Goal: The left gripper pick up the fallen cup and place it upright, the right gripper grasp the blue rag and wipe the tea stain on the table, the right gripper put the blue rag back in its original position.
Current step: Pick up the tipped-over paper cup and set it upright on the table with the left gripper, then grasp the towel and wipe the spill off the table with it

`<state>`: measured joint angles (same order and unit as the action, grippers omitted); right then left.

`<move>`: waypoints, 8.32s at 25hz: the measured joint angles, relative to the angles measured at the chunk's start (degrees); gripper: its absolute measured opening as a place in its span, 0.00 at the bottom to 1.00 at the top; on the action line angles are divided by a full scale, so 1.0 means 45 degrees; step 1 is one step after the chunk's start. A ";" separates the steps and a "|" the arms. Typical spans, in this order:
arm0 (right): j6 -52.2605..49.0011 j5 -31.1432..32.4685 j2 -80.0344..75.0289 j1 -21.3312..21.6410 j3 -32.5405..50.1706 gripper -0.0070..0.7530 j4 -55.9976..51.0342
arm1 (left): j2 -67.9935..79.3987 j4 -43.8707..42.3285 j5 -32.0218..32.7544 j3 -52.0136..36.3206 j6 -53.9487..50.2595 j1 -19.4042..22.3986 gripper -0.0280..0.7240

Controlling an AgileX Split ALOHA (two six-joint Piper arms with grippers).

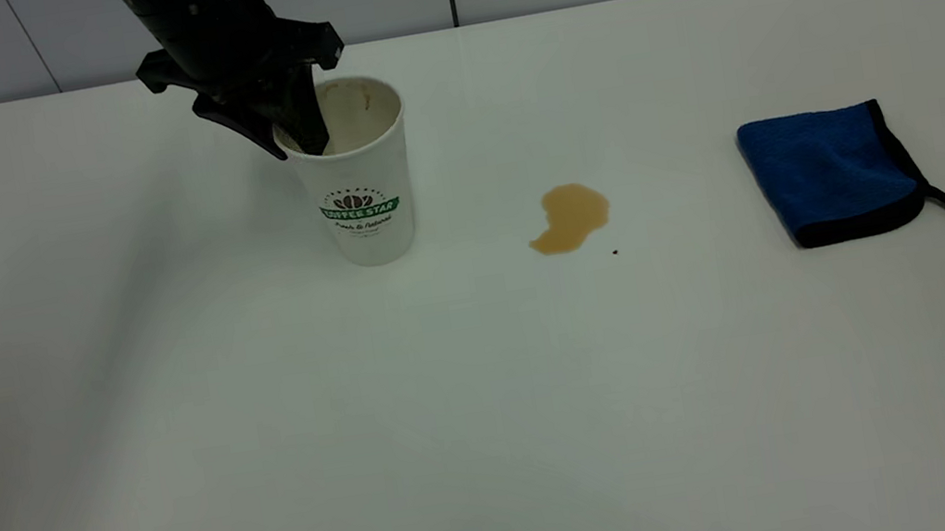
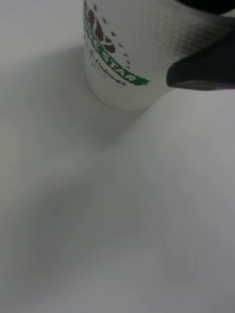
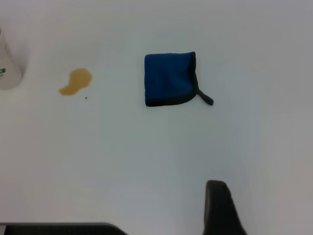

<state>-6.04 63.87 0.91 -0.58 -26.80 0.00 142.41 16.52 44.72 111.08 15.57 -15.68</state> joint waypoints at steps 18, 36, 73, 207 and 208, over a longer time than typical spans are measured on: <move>0.0000 0.0000 0.0000 0.0000 0.0000 0.65 0.0000 | -0.1143 -0.0061 0.4935 0.7613 -0.1479 -0.0125 0.70; 0.0000 0.0000 0.0000 0.0000 0.0000 0.65 0.0000 | -0.6972 -0.0503 0.4935 0.7694 -0.2485 -0.2016 0.70; 0.0000 0.0000 0.0000 0.0000 0.0000 0.65 0.0000 | -2.2088 -0.5092 0.3574 -1.6622 -0.2868 -0.3558 0.70; 1.9864 -1.4518 -3.3026 -0.3820 -1.3821 0.06 -1.3265 | -3.1873 -0.4418 0.4552 -1.8483 -0.4532 0.3830 0.70; 1.9864 -1.4405 -3.3132 -0.3989 -1.4097 0.06 -1.3265 | -3.1873 -0.4418 0.4552 -1.8483 -0.4532 0.3830 0.70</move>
<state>83.35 -0.95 -148.19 -18.54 -90.24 -59.69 -1.02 -3.36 65.20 27.91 -4.83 1.56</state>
